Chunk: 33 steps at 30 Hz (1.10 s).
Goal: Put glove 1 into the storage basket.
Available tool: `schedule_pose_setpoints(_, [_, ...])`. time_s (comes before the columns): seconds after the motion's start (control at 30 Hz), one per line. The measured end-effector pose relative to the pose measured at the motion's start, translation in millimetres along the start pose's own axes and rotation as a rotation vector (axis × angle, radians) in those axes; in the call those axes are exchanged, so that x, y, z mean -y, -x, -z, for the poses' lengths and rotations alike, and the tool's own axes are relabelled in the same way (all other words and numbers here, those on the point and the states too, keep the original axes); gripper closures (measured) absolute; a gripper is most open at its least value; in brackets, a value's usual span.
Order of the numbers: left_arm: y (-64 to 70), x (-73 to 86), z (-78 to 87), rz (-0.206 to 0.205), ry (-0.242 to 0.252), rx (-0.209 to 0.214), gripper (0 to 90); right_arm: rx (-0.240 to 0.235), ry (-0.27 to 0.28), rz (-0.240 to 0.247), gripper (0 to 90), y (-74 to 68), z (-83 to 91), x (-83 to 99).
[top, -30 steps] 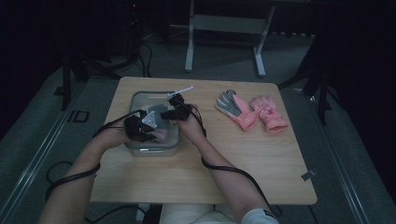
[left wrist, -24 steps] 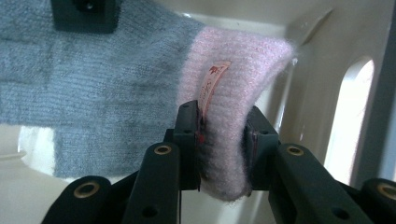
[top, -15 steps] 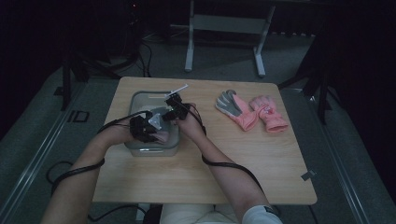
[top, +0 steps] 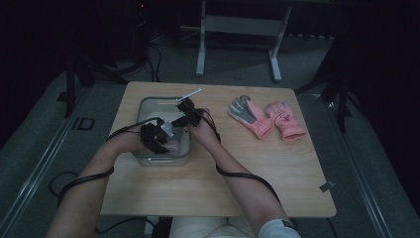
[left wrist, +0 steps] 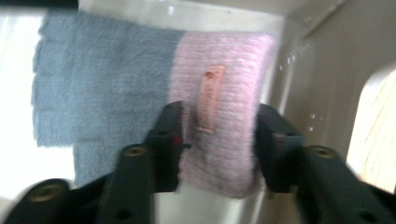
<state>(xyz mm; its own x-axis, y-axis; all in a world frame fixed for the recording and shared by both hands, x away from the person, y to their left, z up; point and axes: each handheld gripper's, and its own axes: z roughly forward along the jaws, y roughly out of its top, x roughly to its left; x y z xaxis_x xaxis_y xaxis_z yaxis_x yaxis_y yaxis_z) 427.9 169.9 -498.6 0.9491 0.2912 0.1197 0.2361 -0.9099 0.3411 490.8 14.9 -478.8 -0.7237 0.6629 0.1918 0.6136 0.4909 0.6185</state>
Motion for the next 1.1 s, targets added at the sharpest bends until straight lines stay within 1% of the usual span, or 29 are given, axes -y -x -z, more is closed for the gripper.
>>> schedule_pose_setpoints(0.03, [-0.4, 0.2, 1.0, 0.024, -0.002, 0.002, 49.1, -0.009, 0.012, -0.005, 63.2, 0.7, 3.8, 0.2])
schedule_pose_setpoints(0.07, [0.6, 1.4, 3.8, 0.045, 0.011, -0.026, 46.2, -0.026, 0.024, -0.010, 63.3, 1.8, 7.9, 0.7])
schedule_pose_setpoints(0.1, [0.6, 1.4, 3.8, 0.045, 0.011, -0.026, 43.3, -0.026, 0.024, -0.010, 63.3, 1.8, 7.9, 0.7])
schedule_pose_setpoints(0.13, [0.8, 2.0, 6.1, 0.056, 0.020, -0.036, 43.3, -0.034, 0.037, -0.014, 63.3, 3.1, 12.2, 1.4])
schedule_pose_setpoints(0.17, [1.0, 2.5, 11.8, 0.063, 0.037, -0.056, 40.6, -0.038, 0.055, -0.015, 63.3, 5.9, 20.3, 3.4])
schedule_pose_setpoints(0.2, [1.0, 2.5, 11.8, 0.063, 0.037, -0.056, 39.9, -0.042, 0.063, -0.020, 63.3, 7.5, 24.1, 4.5])
schedule_pose_setpoints(0.23, [1.1, 2.1, 17.7, 0.085, 0.067, -0.068, 39.8, -0.040, 0.069, -0.021, 63.3, 8.9, 27.7, 5.4])
schedule_pose_setpoints(0.3, [0.6, 1.4, 20.9, 0.086, 0.065, -0.074, 39.8, -0.036, 0.075, -0.018, 63.2, 10.2, 30.7, 6.4])
schedule_pose_setpoints(0.33, [1.5, 0.8, 24.0, 0.094, 0.071, -0.074, 39.8, -0.042, 0.077, -0.022, 63.1, 11.1, 33.8, 7.5])
schedule_pose_setpoints(0.37, [1.7, -0.1, 28.6, 0.098, 0.078, -0.093, 39.8, -0.043, 0.084, -0.020, 63.0, 11.9, 38.9, 10.0])
schedule_pose_setpoints(0.4, [1.7, -0.1, 28.6, 0.098, 0.078, -0.093, 39.8, -0.045, 0.089, -0.011, 62.8, 12.4, 41.4, 11.4])
schedule_pose_setpoints(0.43, [2.4, -1.5, 33.9, 0.125, 0.106, -0.092, 39.8, -0.056, 0.095, -0.008, 62.5, 12.8, 44.0, 12.9])
schedule_pose_setpoints(0.47, [2.4, -1.5, 33.9, 0.125, 0.106, -0.092, 39.8, -0.056, 0.095, -0.008, 62.5, 12.8, 44.0, 12.9])
schedule_pose_setpoints(0.5, [5.2, -4.0, 39.1, 0.144, 0.140, -0.082, 39.9, -0.068, 0.118, -0.002, 62.6, 13.9, 51.2, 16.8])
schedule_pose_setpoints(0.53, [5.2, -4.0, 39.1, 0.144, 0.140, -0.082, 39.9, -0.068, 0.118, -0.002, 62.6, 13.9, 51.2, 16.8])
schedule_pose_setpoints(0.57, [8.2, -7.2, 42.7, 0.162, 0.165, -0.079, 40.1, -0.074, 0.126, 0.006, 62.5, 15.1, 57.3, 20.3])
schedule_pose_setpoints(0.63, [9.3, -9.1, 43.8, 0.168, 0.171, -0.069, 40.1, -0.068, 0.129, 0.015, 62.5, 15.5, 59.6, 21.6])
schedule_pose_setpoints(0.67, [11.1, -13.3, 45.8, 0.186, 0.179, -0.057, 40.1, -0.060, 0.127, 0.031, 62.0, 16.9, 66.4, 24.9])
schedule_pose_setpoints(0.7, [11.1, -13.3, 45.8, 0.186, 0.179, -0.057, 40.1, -0.060, 0.127, 0.031, 62.0, 16.9, 66.4, 24.9])
schedule_pose_setpoints(0.73, [14.1, -18.0, 48.5, 0.192, 0.195, -0.061, 40.2, -0.055, 0.130, 0.042, 61.8, 18.2, 72.3, 27.7])
schedule_pose_setpoints(0.77, [14.1, -18.0, 48.5, 0.192, 0.195, -0.061, 40.7, -0.052, 0.132, 0.046, 61.8, 19.0, 75.9, 29.6])
schedule_pose_setpoints(0.8, [18.2, -23.8, 51.4, 0.194, 0.210, -0.064, 40.7, -0.049, 0.137, 0.050, 61.8, 19.9, 79.5, 32.2])
schedule_pose_setpoints(0.83, [18.2, -23.8, 51.4, 0.194, 0.210, -0.064, 40.7, -0.049, 0.137, 0.050, 61.8, 19.9, 79.5, 32.2])
schedule_pose_setpoints(0.93, [27.3, -35.0, 56.9, 0.184, 0.262, -0.041, 40.7, -0.029, 0.144, 0.066, 61.8, 23.2, 92.4, 44.5])
schedule_pose_setpoints(0.97, [27.3, -35.0, 56.9, 0.184, 0.262, -0.041, 40.7, -0.029, 0.144, 0.066, 61.8, 23.2, 92.4, 44.5])
schedule_pose_setpoints(1.0, [28.8, -37.3, 57.4, 0.180, 0.274, -0.033, 40.7, -0.027, 0.145, 0.066, 61.8, 24.8, 95.3, 47.5])
schedule_pose_setpoints(1.03, [31.4, -40.0, 57.3, 0.178, 0.279, -0.041, 40.4, -0.025, 0.147, 0.067, 61.8, 27.0, 98.3, 50.7])
schedule_pose_setpoints(1.07, [33.7, -42.7, 56.8, 0.171, 0.282, -0.037, 38.5, -0.016, 0.152, 0.060, 61.8, 31.6, 103.9, 56.7])
schedule_pose_setpoints(1.1, [38.1, -48.7, 54.2, 0.170, 0.281, -0.022, 35.1, -0.012, 0.153, 0.056, 61.8, 35.1, 107.3, 60.3])
